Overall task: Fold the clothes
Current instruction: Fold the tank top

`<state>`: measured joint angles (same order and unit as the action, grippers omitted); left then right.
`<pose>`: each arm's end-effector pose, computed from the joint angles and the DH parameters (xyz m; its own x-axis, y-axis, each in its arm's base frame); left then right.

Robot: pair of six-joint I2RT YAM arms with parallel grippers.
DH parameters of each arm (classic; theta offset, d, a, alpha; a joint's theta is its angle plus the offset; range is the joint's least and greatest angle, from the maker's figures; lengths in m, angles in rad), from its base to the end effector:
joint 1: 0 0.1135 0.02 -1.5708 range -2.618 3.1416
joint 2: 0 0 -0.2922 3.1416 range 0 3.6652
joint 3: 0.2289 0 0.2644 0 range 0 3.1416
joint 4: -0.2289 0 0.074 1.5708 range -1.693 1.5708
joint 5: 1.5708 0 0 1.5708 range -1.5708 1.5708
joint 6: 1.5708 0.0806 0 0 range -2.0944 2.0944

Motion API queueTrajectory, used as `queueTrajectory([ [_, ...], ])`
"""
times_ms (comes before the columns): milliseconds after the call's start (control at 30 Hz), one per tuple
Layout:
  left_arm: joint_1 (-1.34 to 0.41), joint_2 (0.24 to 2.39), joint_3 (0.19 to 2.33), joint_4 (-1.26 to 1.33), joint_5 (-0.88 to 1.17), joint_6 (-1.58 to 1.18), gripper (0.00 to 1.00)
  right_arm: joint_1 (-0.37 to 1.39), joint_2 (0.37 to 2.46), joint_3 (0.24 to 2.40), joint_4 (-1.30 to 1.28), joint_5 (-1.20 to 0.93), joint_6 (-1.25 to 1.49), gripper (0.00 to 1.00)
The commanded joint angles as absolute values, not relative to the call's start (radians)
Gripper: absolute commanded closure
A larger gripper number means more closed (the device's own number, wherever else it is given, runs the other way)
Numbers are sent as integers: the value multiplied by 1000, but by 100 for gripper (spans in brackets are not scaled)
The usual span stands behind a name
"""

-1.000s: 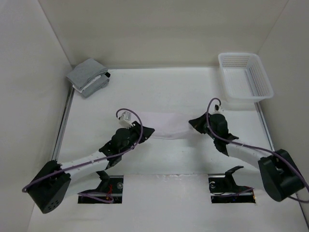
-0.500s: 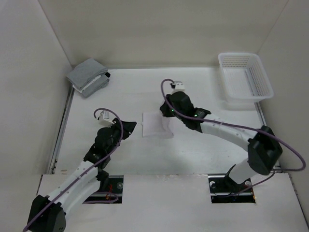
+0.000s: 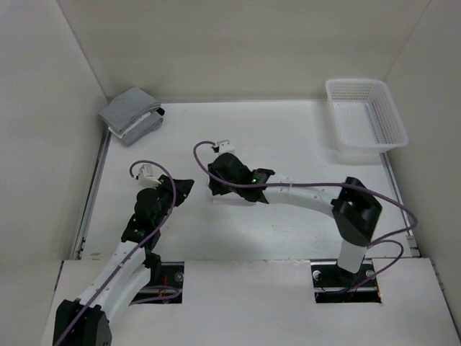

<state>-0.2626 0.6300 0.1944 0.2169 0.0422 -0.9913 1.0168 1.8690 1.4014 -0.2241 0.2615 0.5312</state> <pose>0.1860 -0.0535 0.1979 -0.3650 -0.7675 -0.5269 -0.0115 0.5696 -0.8218 0.2701 0.3970 0.2334 -0.6524 -0.1245 -0.7476 -0.4480 0.8590 0.2480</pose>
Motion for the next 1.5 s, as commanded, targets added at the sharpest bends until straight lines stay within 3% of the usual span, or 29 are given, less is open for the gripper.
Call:
queueTrajectory([
  [0,-304,708,256,331,61,-976,77,967,1639,1240,-79,285,552,60],
  [133,-418,897,314,471,15,-966,77,871,1565,1051,30,207,603,86],
  [200,-482,1015,348,543,-9,-957,77,834,1574,987,90,143,623,90],
  [500,-616,1374,347,744,-41,-974,78,794,1580,741,348,58,724,91],
  [933,-570,1413,173,816,-41,-983,78,763,1605,545,479,37,830,90],
  [1133,-570,1191,155,697,-41,-973,74,763,1455,502,456,17,825,80],
  [1333,-561,936,254,346,-147,-855,68,762,1191,518,370,18,750,57],
  [1467,-533,842,350,120,-285,-766,59,722,1039,509,339,138,687,42],
])
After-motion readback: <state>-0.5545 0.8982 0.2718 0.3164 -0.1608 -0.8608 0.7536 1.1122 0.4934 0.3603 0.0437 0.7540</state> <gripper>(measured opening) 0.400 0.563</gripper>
